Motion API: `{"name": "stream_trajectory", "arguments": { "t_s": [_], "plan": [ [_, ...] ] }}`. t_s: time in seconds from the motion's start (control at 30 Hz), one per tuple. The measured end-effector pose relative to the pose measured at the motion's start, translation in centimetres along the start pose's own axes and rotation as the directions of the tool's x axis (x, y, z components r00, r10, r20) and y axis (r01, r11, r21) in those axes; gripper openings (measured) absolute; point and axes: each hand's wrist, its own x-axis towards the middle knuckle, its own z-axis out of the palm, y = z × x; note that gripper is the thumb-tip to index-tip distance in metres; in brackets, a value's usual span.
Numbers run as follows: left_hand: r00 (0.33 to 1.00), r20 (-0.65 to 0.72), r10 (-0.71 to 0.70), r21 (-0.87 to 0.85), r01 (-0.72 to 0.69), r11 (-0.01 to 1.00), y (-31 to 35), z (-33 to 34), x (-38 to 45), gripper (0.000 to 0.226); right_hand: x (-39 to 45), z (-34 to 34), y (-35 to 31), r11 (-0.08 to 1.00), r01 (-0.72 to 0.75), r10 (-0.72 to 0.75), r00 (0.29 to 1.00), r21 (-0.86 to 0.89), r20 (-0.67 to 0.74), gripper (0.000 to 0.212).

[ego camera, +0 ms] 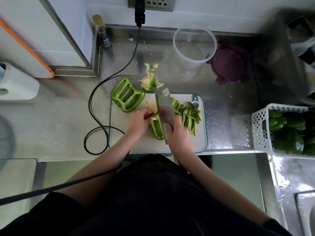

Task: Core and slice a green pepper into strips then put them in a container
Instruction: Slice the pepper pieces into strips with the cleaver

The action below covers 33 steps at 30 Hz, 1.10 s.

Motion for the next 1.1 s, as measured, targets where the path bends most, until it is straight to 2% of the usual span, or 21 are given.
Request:
{"name": "stream_trajectory", "arguments": {
  "t_s": [0.1, 0.23, 0.6, 0.73, 1.0, 1.1],
  "plan": [
    [1.0, 0.004, 0.009, 0.015, -0.009, 1.0, 0.3, -0.2, 0.2, 0.017, -0.1, 0.4, -0.2, 0.998, 0.03, -0.03, 1.0, -0.056, -0.005, 0.017],
    [0.999, 0.0, -0.032, 0.003, 0.032, 0.999, 0.4, -0.3, 0.2, 0.024, 0.0, 0.4, -0.1, 1.0, -0.014, 0.013, 0.997, -0.009, -0.08, 0.015],
    [0.996, 0.012, -0.088, -0.083, 0.089, 0.993, 0.2, -0.2, 0.2, 0.02, 0.8, 1.0, -1.0, 0.996, -0.029, 0.027, 0.999, -0.088, -0.022, 0.018],
    [0.998, -0.01, -0.065, -0.078, 0.064, 0.995, 0.2, -0.1, 0.1, 0.02, 1.0, 1.4, -0.8, 0.985, -0.036, 0.034, 0.999, -0.167, -0.013, 0.015],
    [0.999, -0.03, -0.028, -0.057, 0.027, 0.998, 0.2, 0.0, 0.1, 0.023, 1.7, 2.5, -0.7, 0.992, -0.053, 0.056, 0.998, -0.115, 0.028, 0.015],
    [1.0, -0.021, -0.018, -0.058, 0.016, 0.998, 0.0, 0.1, 0.2, 0.021, 1.8, 2.7, -0.5, 0.986, -0.043, 0.049, 0.998, -0.163, 0.028, 0.018]
  ]
}}
